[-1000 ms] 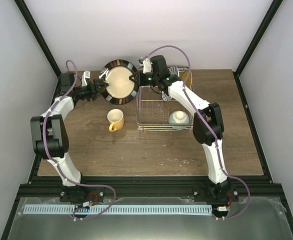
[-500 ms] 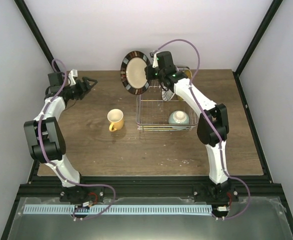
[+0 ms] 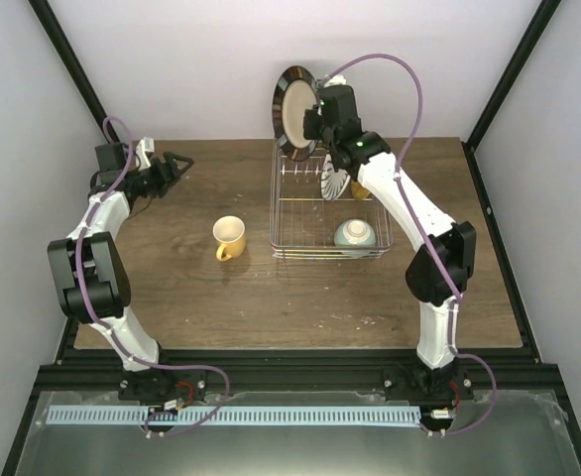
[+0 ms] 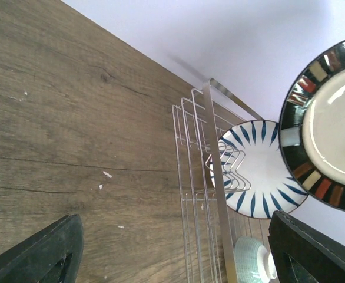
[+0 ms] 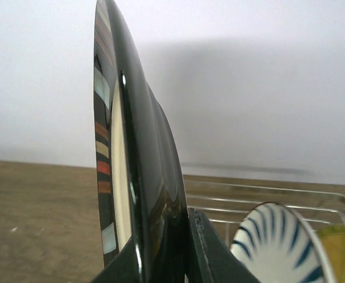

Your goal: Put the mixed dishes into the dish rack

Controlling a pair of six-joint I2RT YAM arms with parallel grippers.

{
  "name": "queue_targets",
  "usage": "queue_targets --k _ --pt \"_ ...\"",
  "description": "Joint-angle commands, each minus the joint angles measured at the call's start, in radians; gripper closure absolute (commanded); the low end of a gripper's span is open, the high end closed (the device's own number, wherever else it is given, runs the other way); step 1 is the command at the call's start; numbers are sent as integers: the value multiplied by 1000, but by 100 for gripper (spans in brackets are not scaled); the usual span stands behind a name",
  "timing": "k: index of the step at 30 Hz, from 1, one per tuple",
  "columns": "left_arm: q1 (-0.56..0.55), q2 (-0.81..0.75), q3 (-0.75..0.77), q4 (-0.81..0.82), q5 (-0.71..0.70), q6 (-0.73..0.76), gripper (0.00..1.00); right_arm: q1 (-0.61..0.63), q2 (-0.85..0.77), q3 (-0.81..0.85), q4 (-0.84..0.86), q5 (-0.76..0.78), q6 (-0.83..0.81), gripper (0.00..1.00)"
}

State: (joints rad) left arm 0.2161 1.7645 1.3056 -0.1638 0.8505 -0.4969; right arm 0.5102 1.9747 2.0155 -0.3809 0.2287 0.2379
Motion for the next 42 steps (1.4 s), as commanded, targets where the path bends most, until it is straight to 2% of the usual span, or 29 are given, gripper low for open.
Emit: queue_targets --k 1,15,27,42 --pt "2 15 11 15 11 3 13 28 -75 94 51 221 -14 99" --pt "0 31 -5 27 13 -6 12 113 -49 124 -105 513 33 99" --pt "-6 43 -8 34 6 -11 12 132 12 146 -209 520 91 99" --pt "-6 47 -1 24 0 -3 12 131 79 141 -232 495 95 99"
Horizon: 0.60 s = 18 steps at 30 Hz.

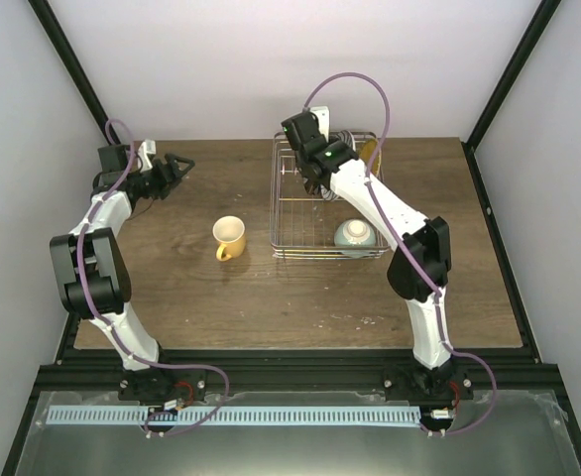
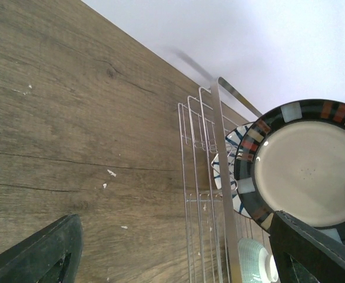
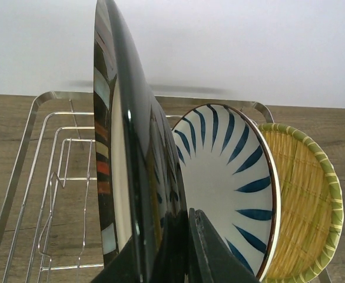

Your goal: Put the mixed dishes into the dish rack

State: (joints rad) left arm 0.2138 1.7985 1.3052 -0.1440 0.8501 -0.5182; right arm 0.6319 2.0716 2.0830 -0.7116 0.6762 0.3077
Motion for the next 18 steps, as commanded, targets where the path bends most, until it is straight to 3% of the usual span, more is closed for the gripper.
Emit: queue_targets --k 1,18 --pt "-4 14 -1 4 1 19 12 9 -14 74 98 47 23 99" --pt "-10 16 -1 2 4 23 12 24 75 112 83 -2 17 99"
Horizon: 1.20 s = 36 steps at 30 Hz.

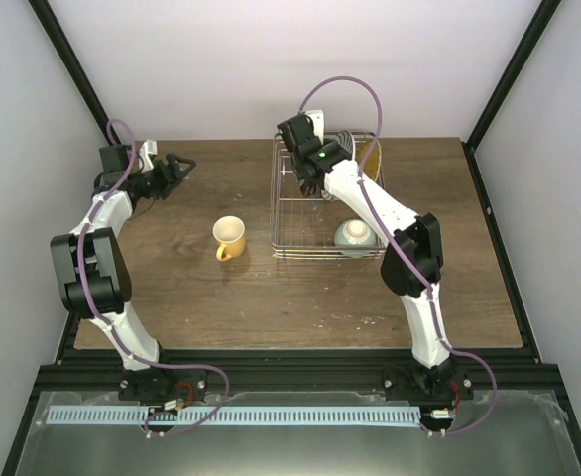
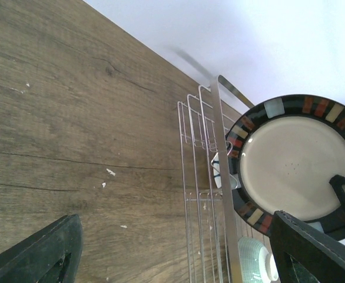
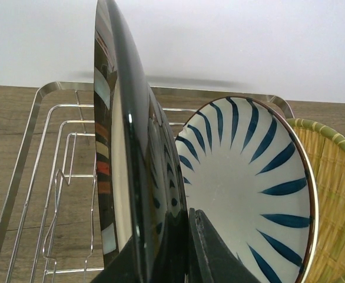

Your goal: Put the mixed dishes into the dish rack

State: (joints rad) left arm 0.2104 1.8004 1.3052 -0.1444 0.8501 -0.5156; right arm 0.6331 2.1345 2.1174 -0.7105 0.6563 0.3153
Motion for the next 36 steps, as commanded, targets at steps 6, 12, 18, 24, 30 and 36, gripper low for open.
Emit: queue_targets --k 6,12,18,24,30,36 --pt "-11 19 4 2 8 20 12 41 52 80 64 11 0 99" --pt "-15 20 11 -3 8 22 11 58 93 82 24 19 -1 98" --pt "-21 25 14 -7 9 25 11 66 109 81 -9 0 8 96" --pt "-25 33 29 -17 10 29 11 84 112 58 -65 -30 22 94" --pt "-30 42 37 -23 14 29 11 86 108 26 -77 -112 47 97" --pt "-36 41 36 -29 10 34 11 87 106 27 -94 -180 66 99"
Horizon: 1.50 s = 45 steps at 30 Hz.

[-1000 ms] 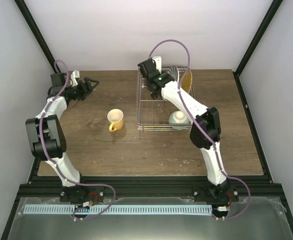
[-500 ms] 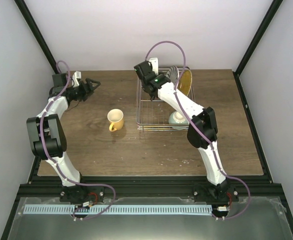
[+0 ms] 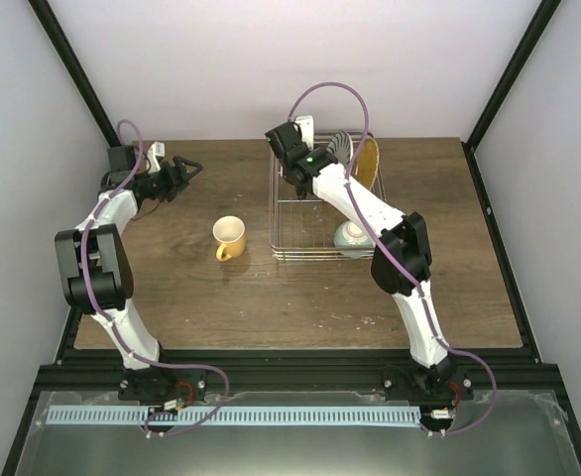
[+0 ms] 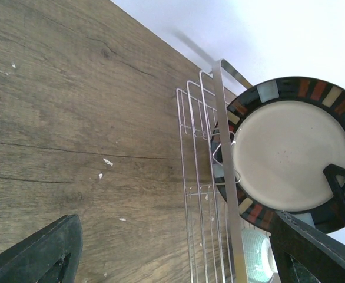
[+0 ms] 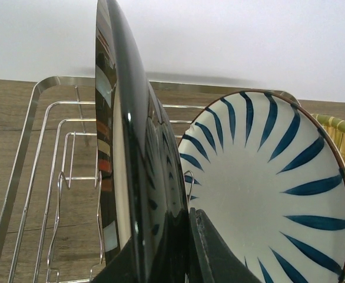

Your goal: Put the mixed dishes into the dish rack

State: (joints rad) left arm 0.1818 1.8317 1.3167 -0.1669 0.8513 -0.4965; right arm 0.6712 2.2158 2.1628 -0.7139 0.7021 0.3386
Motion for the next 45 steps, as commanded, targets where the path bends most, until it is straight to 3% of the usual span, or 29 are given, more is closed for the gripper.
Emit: queue_targets --k 1,9,17,19,22,26,39,45 --pt "-7 10 25 -6 9 15 11 48 23 -18 -94 -235 44 99" --pt "-13 15 28 -8 10 15 11 50 33 34 -209 -313 96 99" --pt "-30 27 33 -5 16 10 11 48 35 45 -259 -295 121 99" --pt "-31 26 32 -4 17 12 11 49 35 44 -262 -291 119 92" --pt "-30 25 31 -6 14 15 11 49 30 44 -262 -280 113 69" --pt "-33 26 35 -10 9 16 12 48 20 53 -263 -262 98 53" --pt "-41 42 72 -33 -7 22 11 48 -64 173 -345 -99 46 34" --pt "-60 76 98 -34 -11 22 11 44 -188 126 -284 -27 40 34"
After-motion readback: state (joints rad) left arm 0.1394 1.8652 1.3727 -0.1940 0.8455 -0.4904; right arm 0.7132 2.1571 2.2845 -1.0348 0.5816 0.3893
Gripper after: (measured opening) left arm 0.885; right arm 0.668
